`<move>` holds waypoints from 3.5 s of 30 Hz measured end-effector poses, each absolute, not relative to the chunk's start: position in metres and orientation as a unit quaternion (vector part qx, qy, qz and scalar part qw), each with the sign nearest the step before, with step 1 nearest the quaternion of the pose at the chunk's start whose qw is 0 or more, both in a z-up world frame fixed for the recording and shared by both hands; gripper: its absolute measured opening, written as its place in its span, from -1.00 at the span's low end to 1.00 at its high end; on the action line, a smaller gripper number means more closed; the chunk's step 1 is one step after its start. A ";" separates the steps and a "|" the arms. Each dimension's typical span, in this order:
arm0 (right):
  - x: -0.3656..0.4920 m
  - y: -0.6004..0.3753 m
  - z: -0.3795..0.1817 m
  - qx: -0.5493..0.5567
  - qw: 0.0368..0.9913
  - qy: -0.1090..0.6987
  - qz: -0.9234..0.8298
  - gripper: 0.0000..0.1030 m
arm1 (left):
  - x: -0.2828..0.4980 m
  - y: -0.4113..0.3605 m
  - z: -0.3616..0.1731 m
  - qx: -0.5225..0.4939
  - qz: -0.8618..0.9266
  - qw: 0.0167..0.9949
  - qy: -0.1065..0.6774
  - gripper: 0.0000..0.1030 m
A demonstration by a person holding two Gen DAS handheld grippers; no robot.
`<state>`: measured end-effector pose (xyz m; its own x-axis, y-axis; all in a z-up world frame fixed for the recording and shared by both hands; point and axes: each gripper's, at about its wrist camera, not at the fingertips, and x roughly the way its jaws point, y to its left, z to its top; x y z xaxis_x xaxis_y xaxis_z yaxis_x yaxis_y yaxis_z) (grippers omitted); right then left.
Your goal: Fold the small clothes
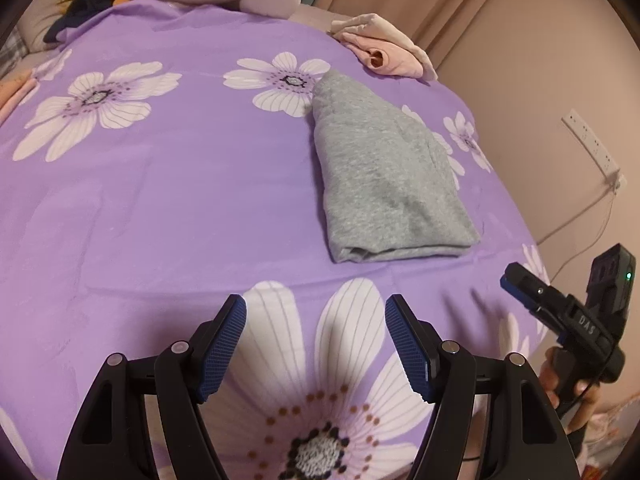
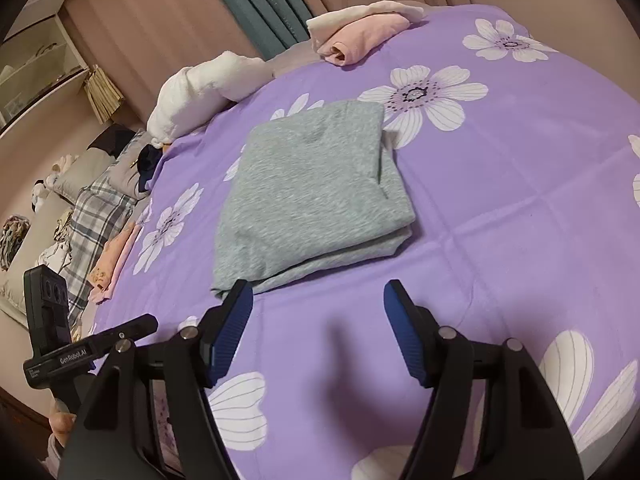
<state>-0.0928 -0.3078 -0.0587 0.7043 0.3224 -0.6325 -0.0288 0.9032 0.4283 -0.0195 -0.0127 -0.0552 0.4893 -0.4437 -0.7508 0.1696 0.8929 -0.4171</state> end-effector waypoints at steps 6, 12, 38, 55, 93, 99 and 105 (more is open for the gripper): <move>-0.103 -0.302 -0.047 0.192 0.906 0.363 0.099 0.57 | -0.030 -0.006 -0.053 -0.151 -0.179 0.849 0.473 0.37; -0.106 -0.303 -0.038 0.204 0.906 0.357 0.103 0.74 | -0.038 0.003 -0.048 -0.167 -0.179 0.849 0.468 0.70; -0.061 -0.318 -0.043 0.327 0.858 0.370 0.143 0.99 | 0.000 0.018 -0.054 -0.258 -0.255 0.794 0.487 0.97; -0.033 -0.386 -0.085 0.377 0.861 0.334 0.075 1.00 | 0.087 -0.016 -0.091 -0.297 -0.291 0.744 0.523 0.97; 0.100 -0.367 -0.111 0.306 0.824 0.431 0.204 1.00 | 0.175 -0.087 -0.110 -0.276 -0.296 0.733 0.547 0.97; 0.104 -0.366 -0.111 0.307 0.825 0.426 0.208 0.85 | 0.178 -0.088 -0.110 -0.280 -0.288 0.735 0.546 0.97; 0.102 -0.375 -0.115 0.322 0.826 0.423 0.190 0.34 | 0.169 -0.077 -0.110 -0.286 -0.279 0.740 0.542 0.86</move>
